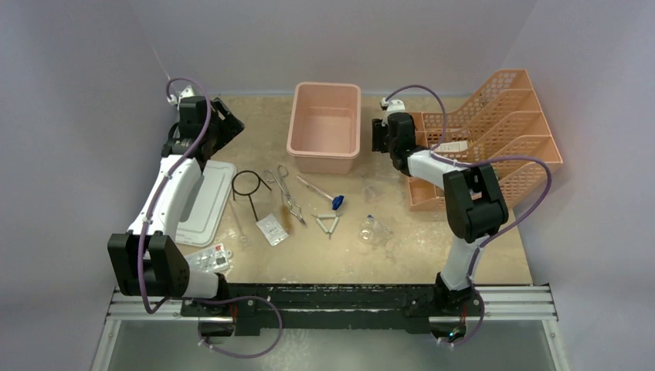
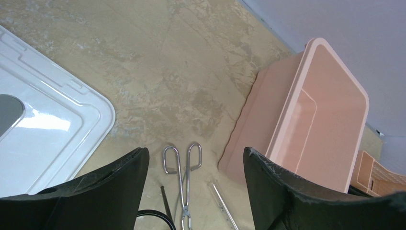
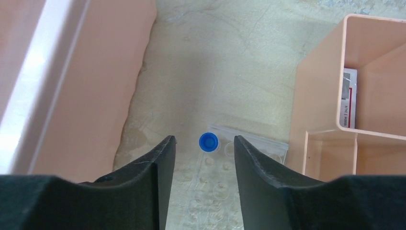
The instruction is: Organize the chemistry lab equipment
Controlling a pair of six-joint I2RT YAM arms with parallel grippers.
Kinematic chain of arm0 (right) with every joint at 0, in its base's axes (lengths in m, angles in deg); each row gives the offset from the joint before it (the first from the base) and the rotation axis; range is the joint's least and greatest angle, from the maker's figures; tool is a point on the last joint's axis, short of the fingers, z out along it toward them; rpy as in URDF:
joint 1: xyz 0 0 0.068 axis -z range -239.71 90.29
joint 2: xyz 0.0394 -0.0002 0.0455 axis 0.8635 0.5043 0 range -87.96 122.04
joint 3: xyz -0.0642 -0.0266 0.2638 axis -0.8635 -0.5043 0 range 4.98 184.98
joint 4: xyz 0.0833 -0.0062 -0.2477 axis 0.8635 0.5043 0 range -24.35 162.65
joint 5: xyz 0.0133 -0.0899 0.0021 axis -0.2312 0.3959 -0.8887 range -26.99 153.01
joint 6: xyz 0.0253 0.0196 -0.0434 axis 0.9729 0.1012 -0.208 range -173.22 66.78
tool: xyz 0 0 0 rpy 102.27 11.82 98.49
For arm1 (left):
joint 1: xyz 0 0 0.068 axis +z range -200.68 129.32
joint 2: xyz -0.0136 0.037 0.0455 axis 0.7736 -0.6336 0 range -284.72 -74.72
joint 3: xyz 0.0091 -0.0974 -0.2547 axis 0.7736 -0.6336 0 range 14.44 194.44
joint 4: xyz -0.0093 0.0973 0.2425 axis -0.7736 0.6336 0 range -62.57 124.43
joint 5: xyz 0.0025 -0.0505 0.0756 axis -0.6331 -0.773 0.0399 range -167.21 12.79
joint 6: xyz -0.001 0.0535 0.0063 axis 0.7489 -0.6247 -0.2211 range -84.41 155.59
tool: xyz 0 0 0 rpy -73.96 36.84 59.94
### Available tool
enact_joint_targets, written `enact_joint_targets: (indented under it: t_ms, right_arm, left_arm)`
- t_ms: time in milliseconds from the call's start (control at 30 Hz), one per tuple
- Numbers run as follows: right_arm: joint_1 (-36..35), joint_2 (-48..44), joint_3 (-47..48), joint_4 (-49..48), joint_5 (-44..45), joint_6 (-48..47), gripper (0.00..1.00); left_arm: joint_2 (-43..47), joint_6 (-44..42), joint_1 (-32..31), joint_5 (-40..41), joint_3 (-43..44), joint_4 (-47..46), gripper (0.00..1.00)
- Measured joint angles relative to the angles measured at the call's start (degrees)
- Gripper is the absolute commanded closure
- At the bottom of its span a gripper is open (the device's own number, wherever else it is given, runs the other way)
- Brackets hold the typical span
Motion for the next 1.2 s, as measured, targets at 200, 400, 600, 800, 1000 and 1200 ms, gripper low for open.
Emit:
enact_joint_targets:
  t_ms: [200,400,600,800,1000,1200]
  right_arm:
    - [0.0,-3.1,0.8,5.0,0.0,1.8,0.43]
    - [0.0,-10.4,2.9,13.0,0.0,3.3,0.41]
    - [0.1,-18.7,3.5,23.2,0.0,4.9,0.43]
    - [0.1,-28.2,-0.7,35.3,-0.5,7.3,0.42]
    - [0.0,-34.4,-7.5,44.2,-6.5,9.3,0.43]
    - [-1.2,-34.2,-13.6,47.9,-11.8,12.9,0.56]
  left_arm:
    - [0.0,-0.5,0.1,-0.2,0.0,0.0,0.29]
    - [0.0,-2.1,0.1,-0.8,1.1,0.6,0.29]
    - [1.0,-4.4,0.0,-5.3,2.4,0.8,0.29]
    - [3.6,-7.7,-3.6,-10.8,3.1,0.2,0.30]
    - [5.4,-9.1,-9.5,-17.0,3.1,-3.0,0.31]
    - [6.3,-8.8,-11.6,-21.1,1.4,-6.3,0.31]
